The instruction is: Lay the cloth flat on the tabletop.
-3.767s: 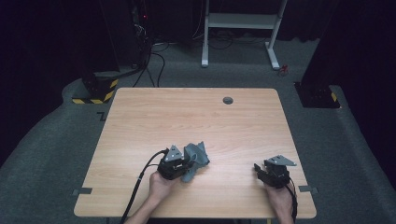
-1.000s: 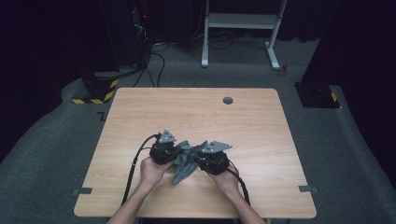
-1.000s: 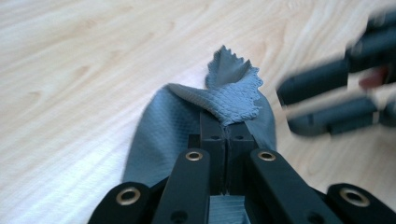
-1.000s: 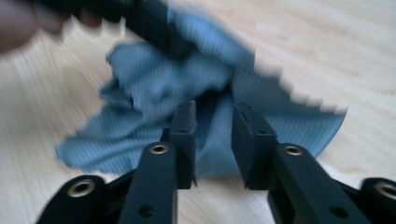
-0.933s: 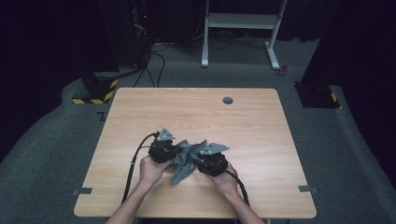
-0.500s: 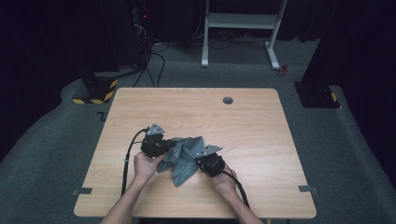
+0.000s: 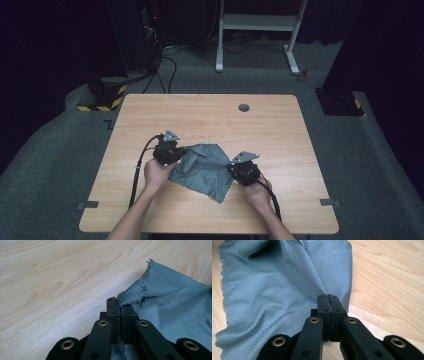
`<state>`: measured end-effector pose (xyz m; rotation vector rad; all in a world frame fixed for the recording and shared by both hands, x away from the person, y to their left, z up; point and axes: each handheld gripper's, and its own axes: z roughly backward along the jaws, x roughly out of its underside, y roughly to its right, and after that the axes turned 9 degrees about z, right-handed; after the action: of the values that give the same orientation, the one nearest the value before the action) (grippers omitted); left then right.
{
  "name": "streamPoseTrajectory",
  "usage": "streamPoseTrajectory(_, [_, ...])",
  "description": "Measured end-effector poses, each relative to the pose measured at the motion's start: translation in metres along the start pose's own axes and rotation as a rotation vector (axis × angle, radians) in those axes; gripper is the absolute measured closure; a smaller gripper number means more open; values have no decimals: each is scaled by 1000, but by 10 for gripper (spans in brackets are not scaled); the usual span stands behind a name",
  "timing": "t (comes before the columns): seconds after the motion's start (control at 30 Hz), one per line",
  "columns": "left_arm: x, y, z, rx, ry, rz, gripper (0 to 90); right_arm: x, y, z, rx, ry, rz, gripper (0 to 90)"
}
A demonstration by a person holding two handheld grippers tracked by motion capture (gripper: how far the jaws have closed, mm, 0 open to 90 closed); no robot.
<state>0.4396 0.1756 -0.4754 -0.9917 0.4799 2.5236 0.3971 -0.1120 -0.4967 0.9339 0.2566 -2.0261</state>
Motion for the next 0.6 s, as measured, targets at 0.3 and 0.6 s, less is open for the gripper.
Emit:
streamPoseTrajectory(0.3, [9, -3, 8, -28, 47, 58, 509, 0, 5, 5, -47, 52, -66, 804])
streamPoseTrajectory(0.6, [18, 9, -6, -7, 0, 13, 521, 0, 26, -7, 4, 21, -172, 701])
